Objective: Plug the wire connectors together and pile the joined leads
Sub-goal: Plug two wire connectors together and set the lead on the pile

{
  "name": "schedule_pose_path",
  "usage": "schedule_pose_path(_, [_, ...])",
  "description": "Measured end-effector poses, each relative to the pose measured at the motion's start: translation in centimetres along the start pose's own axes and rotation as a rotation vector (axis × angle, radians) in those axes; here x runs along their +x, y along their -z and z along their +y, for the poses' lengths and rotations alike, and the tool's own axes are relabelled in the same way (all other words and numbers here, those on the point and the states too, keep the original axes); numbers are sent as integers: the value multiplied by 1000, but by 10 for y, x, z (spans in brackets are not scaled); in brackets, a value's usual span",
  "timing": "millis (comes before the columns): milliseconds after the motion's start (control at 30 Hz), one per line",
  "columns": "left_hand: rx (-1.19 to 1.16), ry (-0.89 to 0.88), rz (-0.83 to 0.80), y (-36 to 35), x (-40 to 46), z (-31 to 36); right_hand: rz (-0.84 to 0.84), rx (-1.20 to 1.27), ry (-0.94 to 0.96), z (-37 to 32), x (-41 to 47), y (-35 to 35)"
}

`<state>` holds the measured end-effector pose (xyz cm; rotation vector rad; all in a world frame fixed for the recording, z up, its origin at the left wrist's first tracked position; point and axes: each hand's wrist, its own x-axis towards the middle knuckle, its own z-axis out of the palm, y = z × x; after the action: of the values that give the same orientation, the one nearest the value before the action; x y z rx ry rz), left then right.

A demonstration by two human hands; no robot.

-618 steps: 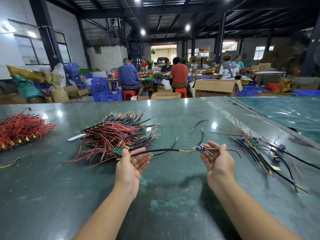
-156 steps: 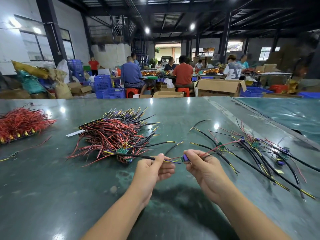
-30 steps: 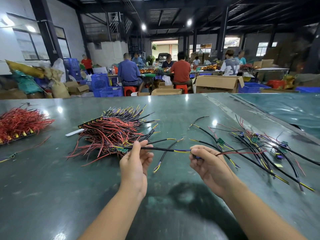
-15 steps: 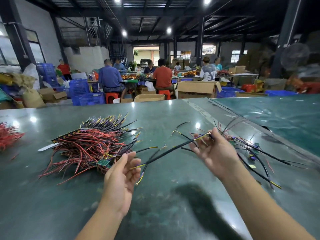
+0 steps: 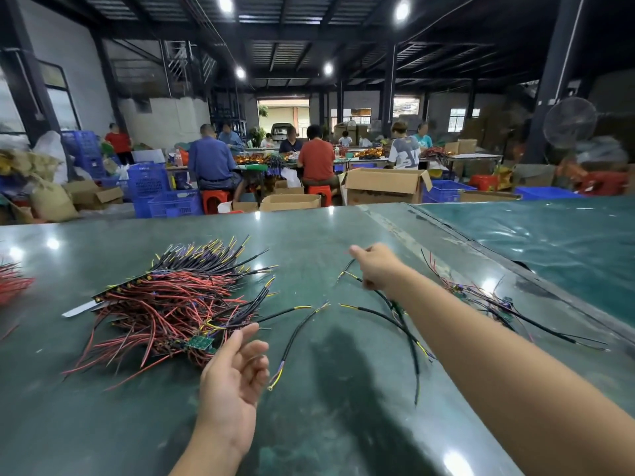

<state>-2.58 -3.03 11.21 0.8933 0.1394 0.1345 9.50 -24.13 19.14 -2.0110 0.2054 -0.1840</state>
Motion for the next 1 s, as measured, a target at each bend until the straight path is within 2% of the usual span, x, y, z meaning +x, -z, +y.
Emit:
schedule_pose_path(100, [-3,6,1,-1,1,1,-111,-83,-8,8,18,-18])
schedule_pose_path(167, [-5,9,-4,-2,1,0,-114,-350,36,19,24,-28])
schedule_pose_path(267, [-3,11,-14,-3,1,-1,-75,-888,151,52,19,-41])
schedule_pose_path(367, [3,22,-20,-3,3,-2,-134,-1119,232,90,15,-48])
schedule_pose_path(467, [15,28,-24,-2,3,-3,-204,-1077,147,109,19,-42])
schedule_pose_path(800, [20,12,-14,-4,2,-4,-33,-1060,-40,140,29,40])
schedule_pose_path(867, [24,-1,-7,-4,2,-4,59,-1084,52,132,25,32])
schedule_pose_path(933, [34,-14,4,-3,3,-4,112,-1085,251,114,18,12])
schedule_pose_path(1000, [36,-29,23,-3,3,-3,-27,-1004,461,90,10,-15])
